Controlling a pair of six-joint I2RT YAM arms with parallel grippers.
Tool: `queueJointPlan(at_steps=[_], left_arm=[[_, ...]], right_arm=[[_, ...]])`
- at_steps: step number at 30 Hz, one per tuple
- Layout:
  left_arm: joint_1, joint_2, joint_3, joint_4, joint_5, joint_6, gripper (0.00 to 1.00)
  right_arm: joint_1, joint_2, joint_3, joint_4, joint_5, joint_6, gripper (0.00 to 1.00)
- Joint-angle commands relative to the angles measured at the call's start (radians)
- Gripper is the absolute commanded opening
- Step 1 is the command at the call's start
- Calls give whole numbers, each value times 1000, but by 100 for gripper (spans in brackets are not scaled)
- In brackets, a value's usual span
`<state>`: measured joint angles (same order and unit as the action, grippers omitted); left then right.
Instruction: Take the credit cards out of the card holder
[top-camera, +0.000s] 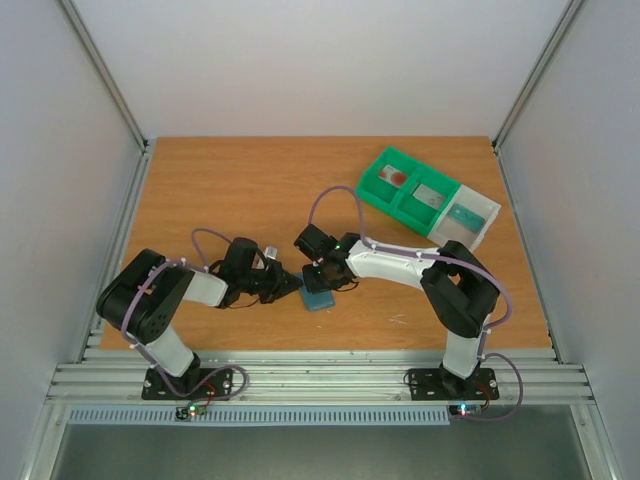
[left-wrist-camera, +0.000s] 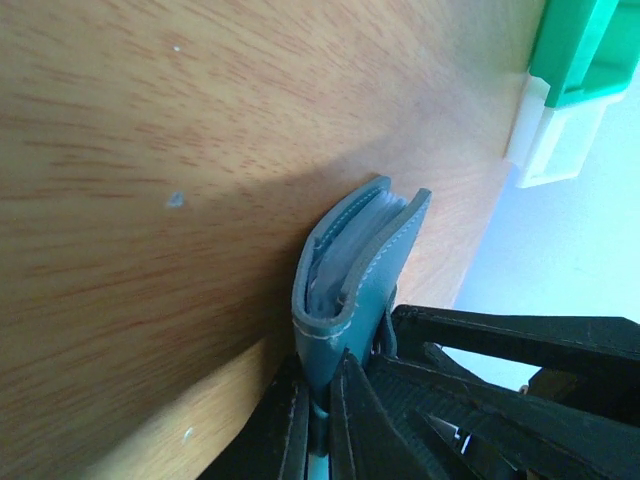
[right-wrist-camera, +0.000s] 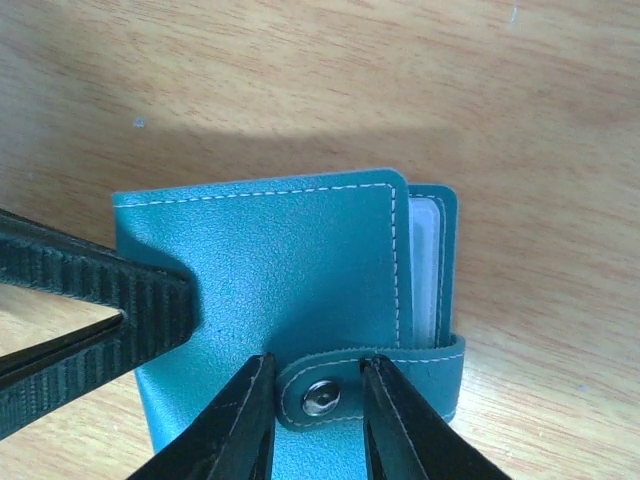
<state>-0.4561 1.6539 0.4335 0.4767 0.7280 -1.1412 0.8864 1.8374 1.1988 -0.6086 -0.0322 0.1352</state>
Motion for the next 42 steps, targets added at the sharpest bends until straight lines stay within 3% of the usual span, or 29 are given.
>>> queueJointPlan(at_steps=[1, 9, 15, 26, 29, 34, 42], left_arm=[[-6, -42, -16, 41, 16, -5, 0], [-6, -49, -23, 30, 10, 2, 0], [-6, -53, -25, 26, 9, 6, 1], [-6, -51, -27, 11, -2, 20, 1], [-6, -56, -19, -8, -3, 26, 12], [-6, -132, 10, -119, -22, 59, 44], [-6, -363, 127, -582, -189, 319, 64]], right_arm=[[2, -9, -8, -70, 161, -23, 24], [3, -55, -27, -60, 174, -37, 16], [2, -67, -35, -57, 171, -43, 1], [2, -127, -66, -50, 172, -39, 1], [3, -169, -99, -33, 180, -27, 1], [2, -289, -162, 6, 127, 19, 1], [1, -446, -216, 81, -4, 84, 1]])
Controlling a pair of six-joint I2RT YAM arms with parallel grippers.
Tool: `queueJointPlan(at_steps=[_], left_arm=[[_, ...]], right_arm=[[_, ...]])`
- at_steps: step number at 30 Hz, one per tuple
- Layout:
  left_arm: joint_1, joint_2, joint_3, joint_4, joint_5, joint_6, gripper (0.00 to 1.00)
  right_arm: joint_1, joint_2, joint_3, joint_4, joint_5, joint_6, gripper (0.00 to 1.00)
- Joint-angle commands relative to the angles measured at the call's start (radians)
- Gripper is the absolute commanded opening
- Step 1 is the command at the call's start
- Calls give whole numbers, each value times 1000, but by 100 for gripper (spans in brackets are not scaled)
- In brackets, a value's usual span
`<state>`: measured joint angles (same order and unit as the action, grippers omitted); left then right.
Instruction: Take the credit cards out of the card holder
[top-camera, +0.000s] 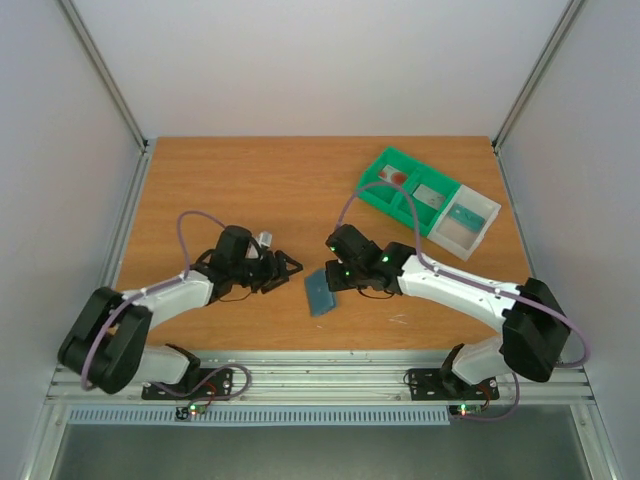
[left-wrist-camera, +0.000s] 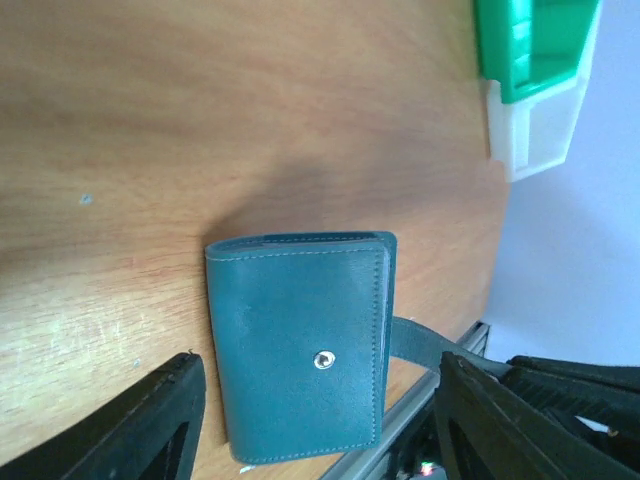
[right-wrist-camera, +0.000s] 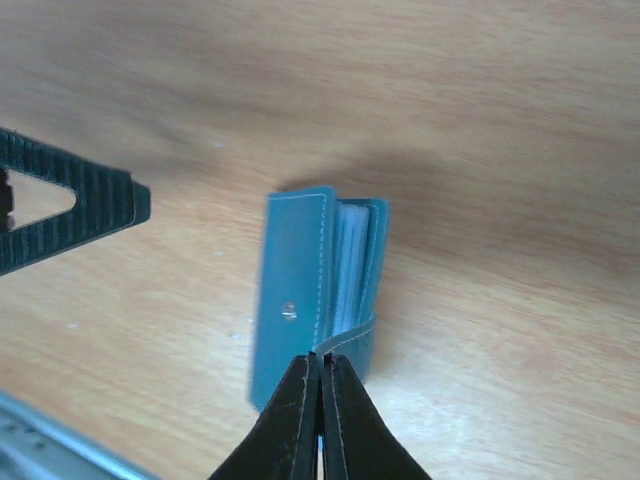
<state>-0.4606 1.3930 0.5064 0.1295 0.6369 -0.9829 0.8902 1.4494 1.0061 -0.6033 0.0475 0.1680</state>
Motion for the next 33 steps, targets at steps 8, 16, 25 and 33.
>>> queueJointPlan(at_steps=[8, 16, 25, 33], left_arm=[[-1, -147, 51, -291, -97, 224, 73], [-1, -86, 9, -193, -39, 182, 70], [-1, -42, 1, -140, -22, 156, 69], [-1, -21, -14, -113, -38, 154, 63]], right_arm=[[-2, -80, -67, 258, -252, 116, 1], [-5, -126, -111, 332, -287, 141, 1], [-14, -142, -128, 302, -249, 125, 1], [-23, -125, -135, 186, -110, 112, 1]])
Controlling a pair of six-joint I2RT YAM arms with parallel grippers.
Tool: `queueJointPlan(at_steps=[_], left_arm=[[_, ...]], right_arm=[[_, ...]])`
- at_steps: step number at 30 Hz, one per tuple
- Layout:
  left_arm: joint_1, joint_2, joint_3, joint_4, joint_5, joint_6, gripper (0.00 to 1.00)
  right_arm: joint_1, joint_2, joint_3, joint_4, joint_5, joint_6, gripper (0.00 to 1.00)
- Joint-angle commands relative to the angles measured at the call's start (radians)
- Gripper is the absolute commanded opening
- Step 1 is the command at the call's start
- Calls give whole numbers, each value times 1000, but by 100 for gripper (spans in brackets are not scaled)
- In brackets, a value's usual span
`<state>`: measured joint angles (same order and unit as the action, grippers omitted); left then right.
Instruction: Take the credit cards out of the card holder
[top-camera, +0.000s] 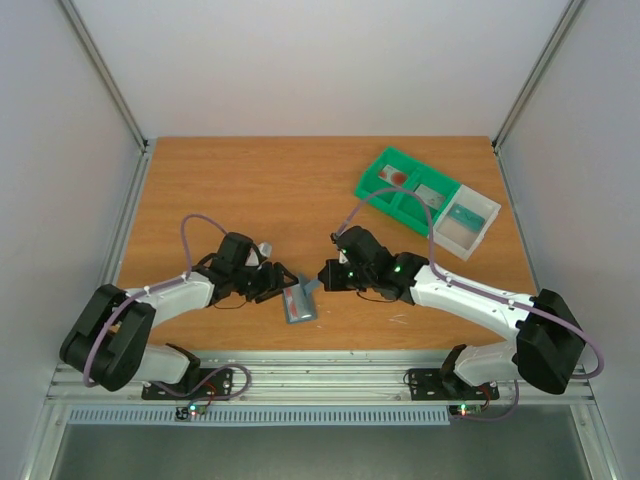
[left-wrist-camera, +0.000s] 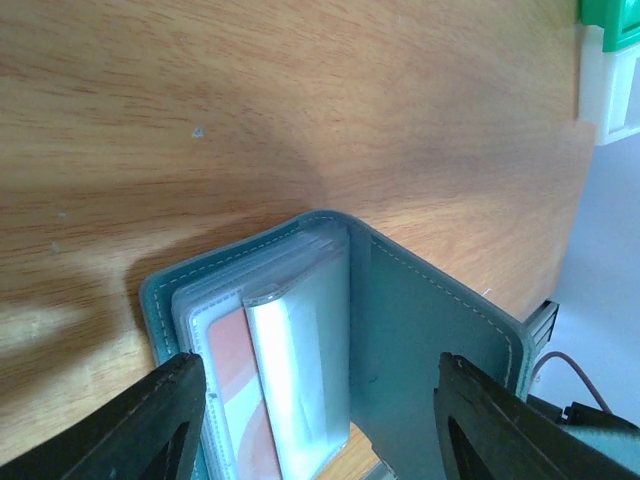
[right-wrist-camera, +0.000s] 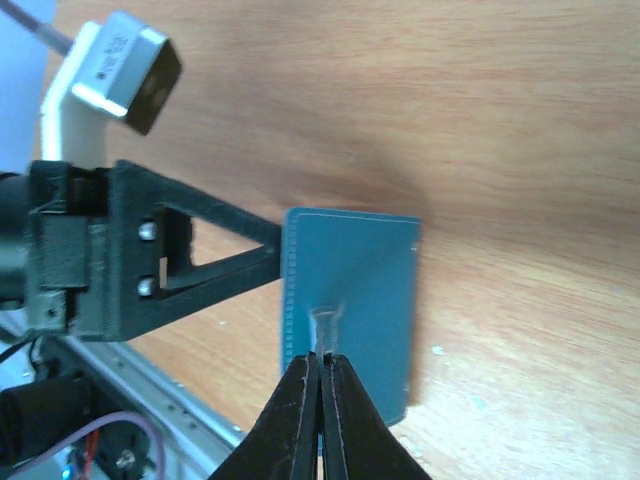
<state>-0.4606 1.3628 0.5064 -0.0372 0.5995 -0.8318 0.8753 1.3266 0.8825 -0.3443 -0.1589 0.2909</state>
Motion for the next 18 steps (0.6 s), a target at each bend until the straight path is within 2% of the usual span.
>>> queueJointPlan(at_steps=[1, 6, 18], left_arm=[[-1, 9, -12, 43, -9, 6, 63], [-1, 8, -1, -22, -33, 36, 58], [-1, 35, 1, -54, -72, 65, 47]], right_arm=[[-10, 2, -13, -91, 119, -15, 1], [-30, 9, -55, -135, 229, -23, 1], [-64, 114, -124, -118, 304, -31, 2]])
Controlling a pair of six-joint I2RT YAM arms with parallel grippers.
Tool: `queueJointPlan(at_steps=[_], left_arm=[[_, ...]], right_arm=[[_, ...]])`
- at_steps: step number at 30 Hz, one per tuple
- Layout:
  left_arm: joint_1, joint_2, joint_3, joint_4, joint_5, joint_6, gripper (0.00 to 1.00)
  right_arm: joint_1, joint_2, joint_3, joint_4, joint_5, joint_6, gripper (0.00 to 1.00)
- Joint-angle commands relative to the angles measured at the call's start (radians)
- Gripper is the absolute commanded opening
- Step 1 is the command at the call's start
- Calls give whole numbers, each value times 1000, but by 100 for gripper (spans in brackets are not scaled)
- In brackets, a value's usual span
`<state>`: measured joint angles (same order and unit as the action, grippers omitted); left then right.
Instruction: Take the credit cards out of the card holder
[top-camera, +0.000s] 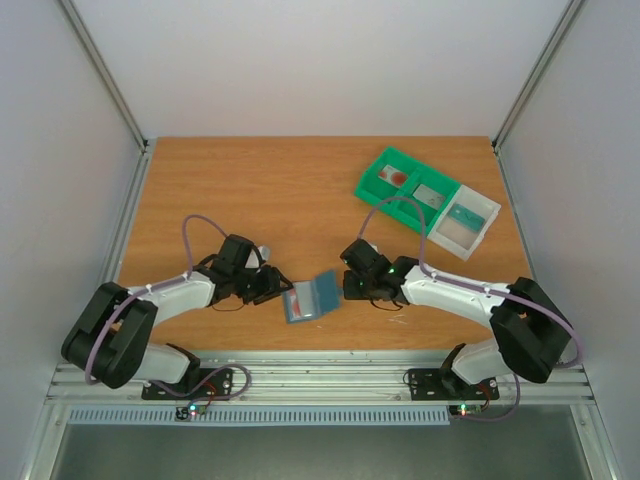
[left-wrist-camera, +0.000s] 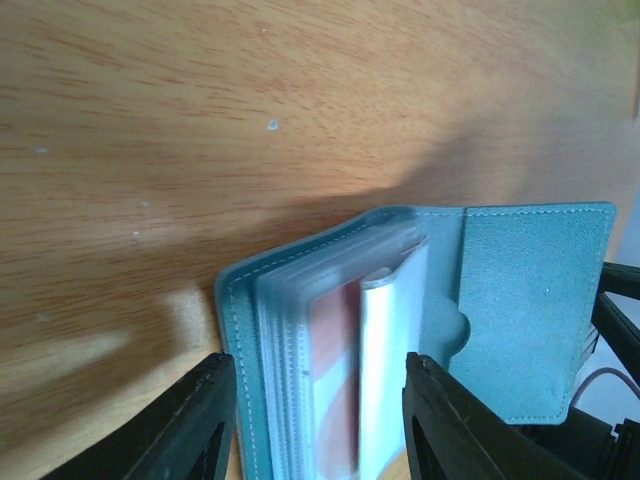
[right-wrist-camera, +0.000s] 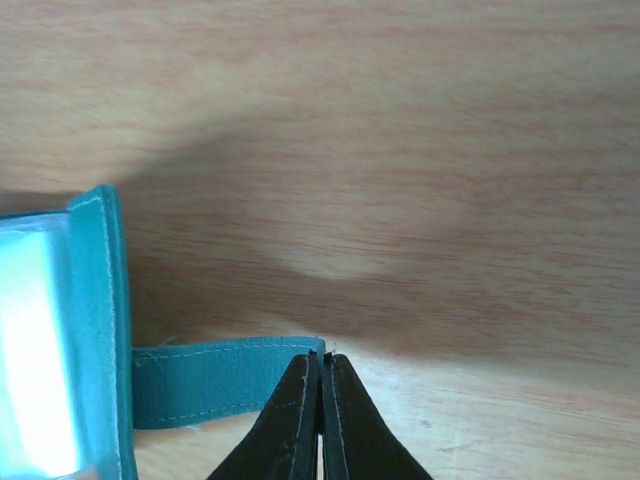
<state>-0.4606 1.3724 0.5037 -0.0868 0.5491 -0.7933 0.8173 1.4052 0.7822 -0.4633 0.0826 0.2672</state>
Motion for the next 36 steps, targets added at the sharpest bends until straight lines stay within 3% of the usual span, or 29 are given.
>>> queueJointPlan(at_steps=[1, 6, 10, 15, 20, 27, 36], left_arm=[[-1, 32, 6, -4, -18, 26, 45], [-1, 27, -1, 20, 2, 18, 39], [-1, -6, -4, 8, -7, 11, 36], [-1, -12, -15, 15, 0, 9, 36], [-1, -15, -37, 49, 14, -15, 35], [-1, -23, -50, 110, 34, -57, 32], [-1, -13, -58, 158, 69, -84, 28]], right_arm=[[-7, 45, -28, 4, 70, -2, 2], [-7, 65, -25, -21, 95, 19, 4], [-7, 49, 2, -76, 113, 26, 13], [-7, -15, 64, -150, 68, 21, 25], [-6, -77, 134, -186, -22, 12, 30], [39, -108, 190, -70, -240, 5, 30], [109, 101, 273, 99, -362, 36, 30]])
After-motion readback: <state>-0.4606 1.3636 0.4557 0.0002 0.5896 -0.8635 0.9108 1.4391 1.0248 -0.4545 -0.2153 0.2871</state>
